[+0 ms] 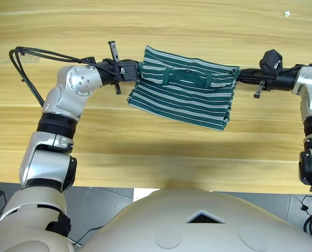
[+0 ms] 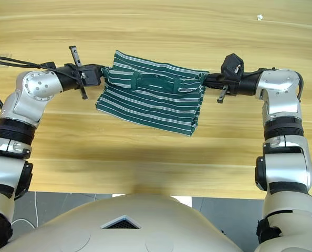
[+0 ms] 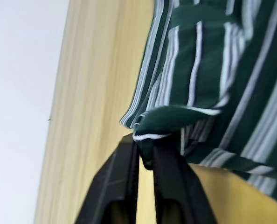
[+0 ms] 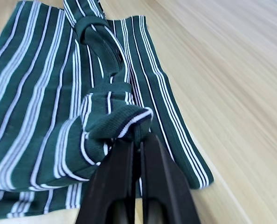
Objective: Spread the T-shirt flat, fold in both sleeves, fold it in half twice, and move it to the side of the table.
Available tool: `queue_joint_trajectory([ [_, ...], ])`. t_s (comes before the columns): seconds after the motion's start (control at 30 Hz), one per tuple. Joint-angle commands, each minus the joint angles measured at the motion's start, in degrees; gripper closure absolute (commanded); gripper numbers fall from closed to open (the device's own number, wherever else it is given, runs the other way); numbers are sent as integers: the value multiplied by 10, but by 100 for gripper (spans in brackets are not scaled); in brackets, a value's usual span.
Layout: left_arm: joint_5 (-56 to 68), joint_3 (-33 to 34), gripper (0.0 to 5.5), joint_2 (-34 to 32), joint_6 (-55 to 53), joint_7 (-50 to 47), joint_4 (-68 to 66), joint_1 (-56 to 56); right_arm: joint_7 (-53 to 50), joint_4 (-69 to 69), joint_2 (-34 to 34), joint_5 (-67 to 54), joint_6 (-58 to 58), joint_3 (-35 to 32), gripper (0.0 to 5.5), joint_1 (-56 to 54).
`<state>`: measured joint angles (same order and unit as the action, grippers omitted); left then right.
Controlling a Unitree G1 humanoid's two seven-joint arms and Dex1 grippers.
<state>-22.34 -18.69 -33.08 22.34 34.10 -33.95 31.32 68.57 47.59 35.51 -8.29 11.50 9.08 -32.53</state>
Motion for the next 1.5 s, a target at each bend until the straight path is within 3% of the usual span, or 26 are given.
queue_joint_trajectory([
  [0.03,-8,24,433,26,-9,-87,-55,52,-41,45,-13,10,22,-27,517,-36],
  [0.17,15,58,366,46,-25,-155,-101,70,-106,94,-20,31,36,-42,444,-54],
  [0.43,51,100,238,26,-17,-162,-127,19,-246,155,-30,92,49,-45,301,-73],
  [0.6,60,114,153,27,-7,-182,-92,-21,-184,101,-69,38,131,-74,202,-60],
  [0.67,67,125,117,28,-7,-194,-61,-41,-159,91,-82,28,154,-77,198,-56],
  [0.8,76,141,109,30,-24,-209,14,-73,-215,126,-77,127,213,-17,198,-65],
  [0.93,89,163,109,29,-54,-208,140,-129,-423,190,-61,355,232,127,198,-123],
  [1.07,99,156,109,34,-85,-183,244,-167,-554,249,-48,468,194,205,198,-151],
  [1.27,98,176,109,23,-120,-172,352,-249,-619,288,-33,545,166,271,198,-173],
  [1.37,95,187,109,21,-131,-173,385,-279,-540,284,1,531,199,271,198,-156],
  [1.43,94,196,109,20,-138,-174,405,-295,-408,268,26,490,248,254,198,-131],
  [1.5,96,210,109,18,-144,-177,423,-315,-200,164,66,373,286,234,198,-65],
])
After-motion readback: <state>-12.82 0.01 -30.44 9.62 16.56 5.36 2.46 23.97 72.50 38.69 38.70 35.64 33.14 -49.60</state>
